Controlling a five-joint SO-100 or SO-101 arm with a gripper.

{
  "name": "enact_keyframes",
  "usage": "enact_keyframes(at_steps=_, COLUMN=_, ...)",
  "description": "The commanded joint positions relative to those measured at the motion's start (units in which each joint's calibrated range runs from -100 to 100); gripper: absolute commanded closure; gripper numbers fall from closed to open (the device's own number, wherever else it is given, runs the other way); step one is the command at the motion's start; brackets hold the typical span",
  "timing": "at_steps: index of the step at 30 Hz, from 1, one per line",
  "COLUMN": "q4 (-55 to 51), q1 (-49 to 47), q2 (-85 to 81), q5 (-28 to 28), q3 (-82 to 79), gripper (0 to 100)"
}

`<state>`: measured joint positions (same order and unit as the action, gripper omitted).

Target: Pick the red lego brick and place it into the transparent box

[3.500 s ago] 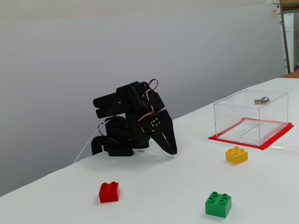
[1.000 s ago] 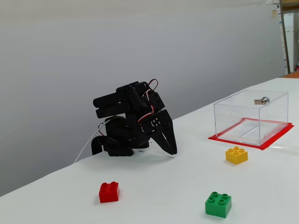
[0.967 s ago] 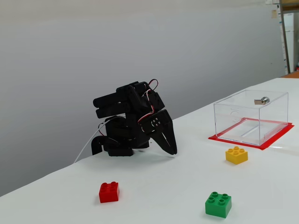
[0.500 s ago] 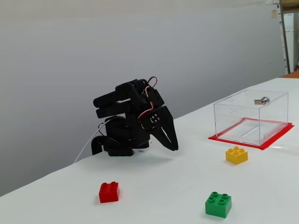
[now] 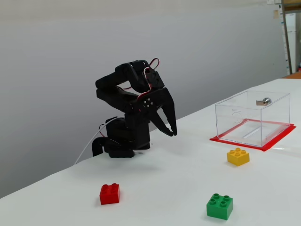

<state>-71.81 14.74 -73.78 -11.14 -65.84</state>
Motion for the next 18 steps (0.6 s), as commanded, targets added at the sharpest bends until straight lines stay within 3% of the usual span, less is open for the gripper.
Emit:
enact_keyframes(at_steps=1, q4=0.0, q1=5.2, q2=2.9, q5=-1.3, q3=3.9, gripper=98)
enact_keyframes(at_steps=13, q4=0.0, q1=24.7, q2=8.0, q5=-0.2, q3=8.6, gripper=98)
enact_keyframes(at_steps=18, q4=0.0, q1=32.9, q2=12.6, q5=2.8, q3=9.8, gripper=98)
